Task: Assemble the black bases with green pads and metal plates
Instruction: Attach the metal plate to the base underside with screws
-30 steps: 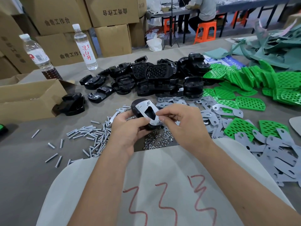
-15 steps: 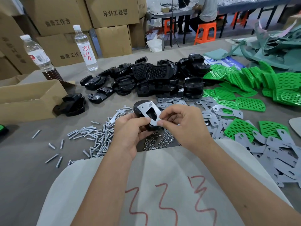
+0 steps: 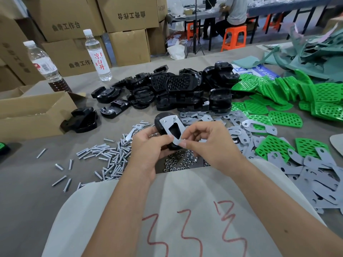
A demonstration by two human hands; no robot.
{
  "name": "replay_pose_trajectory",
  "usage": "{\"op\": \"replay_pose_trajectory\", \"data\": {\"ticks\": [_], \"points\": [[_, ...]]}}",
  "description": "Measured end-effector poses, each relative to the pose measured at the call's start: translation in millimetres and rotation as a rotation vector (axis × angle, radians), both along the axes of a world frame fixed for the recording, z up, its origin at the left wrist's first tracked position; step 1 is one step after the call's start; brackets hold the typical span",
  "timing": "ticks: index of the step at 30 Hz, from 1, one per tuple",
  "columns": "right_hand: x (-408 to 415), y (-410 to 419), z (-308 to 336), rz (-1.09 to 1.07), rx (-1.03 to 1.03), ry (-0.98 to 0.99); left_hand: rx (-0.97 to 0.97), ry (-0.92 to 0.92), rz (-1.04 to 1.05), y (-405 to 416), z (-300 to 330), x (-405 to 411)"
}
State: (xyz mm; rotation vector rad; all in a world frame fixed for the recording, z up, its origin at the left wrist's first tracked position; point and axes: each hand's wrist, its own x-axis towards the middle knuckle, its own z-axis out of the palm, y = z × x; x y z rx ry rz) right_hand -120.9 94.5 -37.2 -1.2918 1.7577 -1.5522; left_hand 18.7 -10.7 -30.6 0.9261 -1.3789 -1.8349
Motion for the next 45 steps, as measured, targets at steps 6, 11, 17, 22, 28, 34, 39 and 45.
{"op": "replay_pose_trajectory", "data": {"ticks": [6, 11, 17, 22, 28, 34, 39, 45], "points": [[-4.9, -0.2, -2.0, 0.021, 0.019, -0.085, 0.015, 0.017, -0.005, -1.0, -1.4, -0.1], [-4.3, -0.5, -3.2, -0.002, 0.013, -0.095, 0.001, 0.014, -0.026, -2.7, -3.0, 0.6], [-6.3, 0.8, -1.2, 0.035, 0.033, -0.076, 0.023, 0.015, -0.013, -3.0, -4.7, -0.6], [-3.9, 1.3, -0.3, -0.008, 0.028, -0.038, 0.04, 0.03, -0.014, -2.7, -5.1, -0.3], [0.0, -0.4, -0.8, -0.056, -0.006, -0.019, 0.053, 0.046, -0.015, -1.1, -5.0, -1.2], [-3.5, -1.4, -0.7, 0.005, -0.037, -0.027, 0.103, 0.074, -0.026, -2.2, -1.9, -1.0], [-7.7, 0.3, -1.1, 0.022, -0.005, -0.016, 0.126, 0.071, -0.042, -1.7, 0.0, -0.5], [-2.9, 0.4, -3.0, -0.036, -0.061, -0.027, 0.143, 0.085, -0.044, 0.0, 0.0, -0.9]]}}
